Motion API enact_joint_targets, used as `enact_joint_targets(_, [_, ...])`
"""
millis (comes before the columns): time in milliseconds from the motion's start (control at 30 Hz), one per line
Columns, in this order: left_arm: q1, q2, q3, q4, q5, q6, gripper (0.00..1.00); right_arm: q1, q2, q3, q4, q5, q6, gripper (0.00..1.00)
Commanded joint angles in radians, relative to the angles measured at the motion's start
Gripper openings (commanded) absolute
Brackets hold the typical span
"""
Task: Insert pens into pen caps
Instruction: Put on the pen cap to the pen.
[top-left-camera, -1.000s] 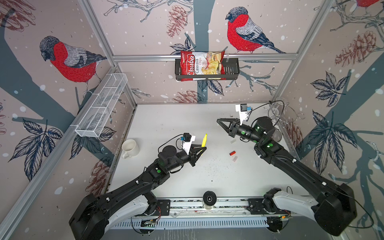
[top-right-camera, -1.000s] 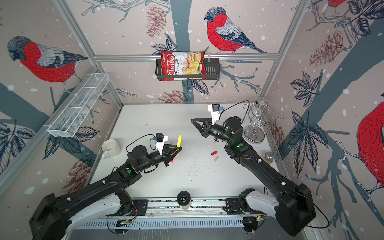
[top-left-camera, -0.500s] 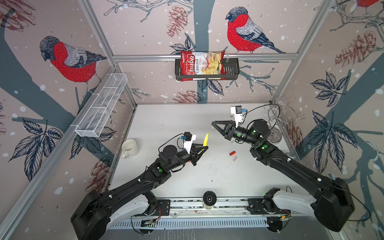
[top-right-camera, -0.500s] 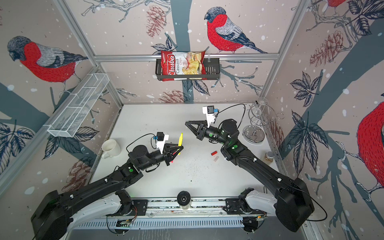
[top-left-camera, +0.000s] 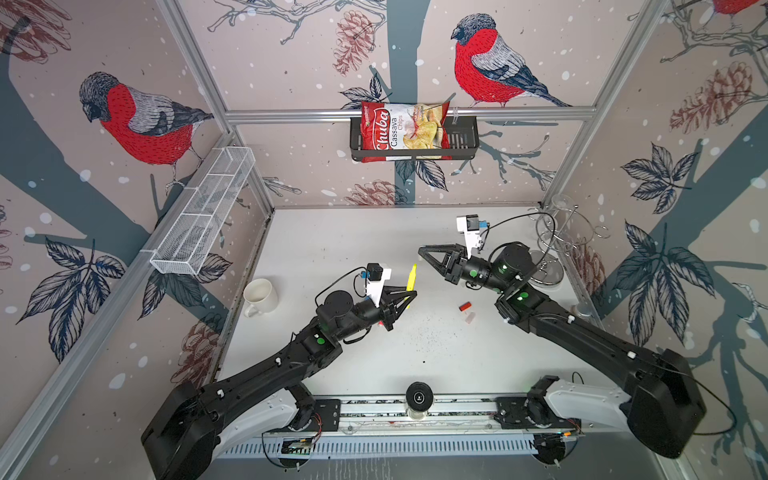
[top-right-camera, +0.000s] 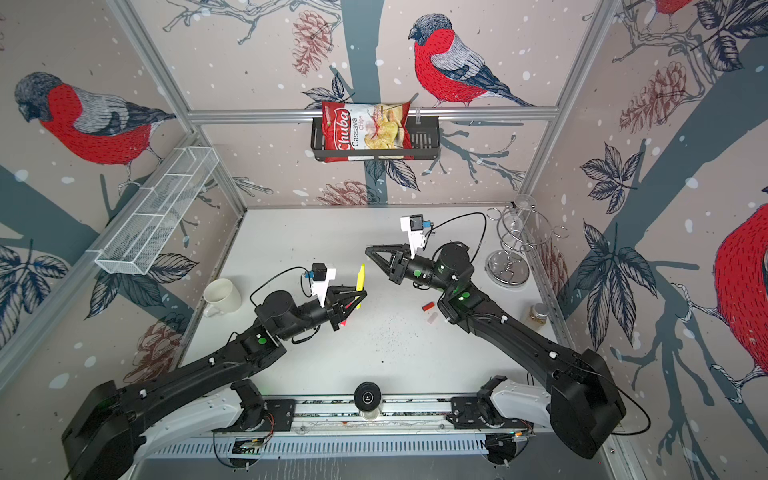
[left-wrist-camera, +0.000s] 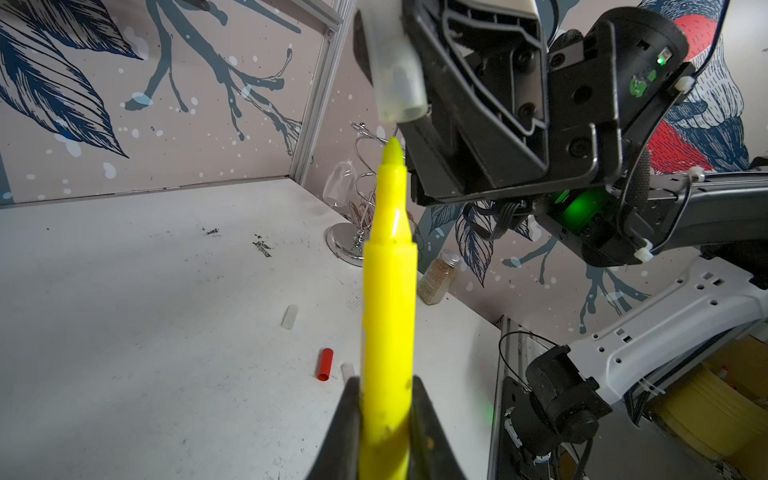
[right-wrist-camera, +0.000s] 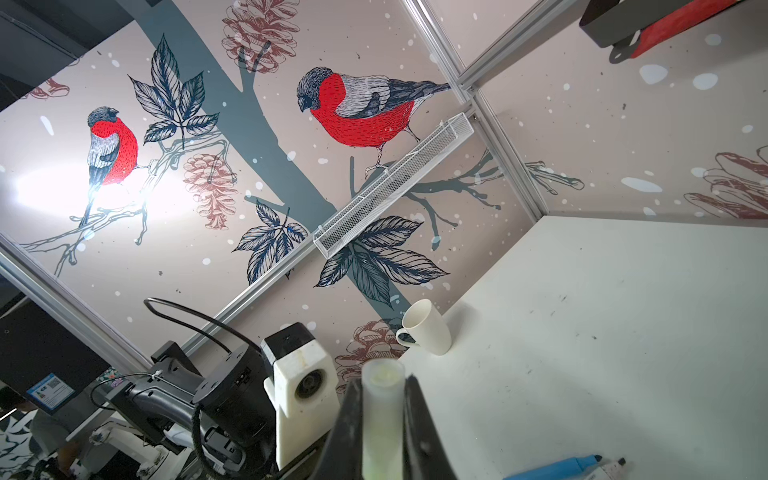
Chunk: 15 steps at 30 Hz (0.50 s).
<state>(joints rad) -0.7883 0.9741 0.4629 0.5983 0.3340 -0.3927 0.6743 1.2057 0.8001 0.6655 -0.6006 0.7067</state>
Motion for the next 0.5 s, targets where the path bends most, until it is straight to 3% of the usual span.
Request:
enact_joint_targets(0, [-0.003,-0.004,0.006,0.062,-0.005,-0.007,0.0,0.007,0.007,0.007,0.061,0.008,0.016,0.0])
enact_joint_targets(467, [-0.004,-0.007,0.008,0.064,-0.011,-0.005,0.0,0.031,0.028,0.004,0.071,0.018,0.016,0.0])
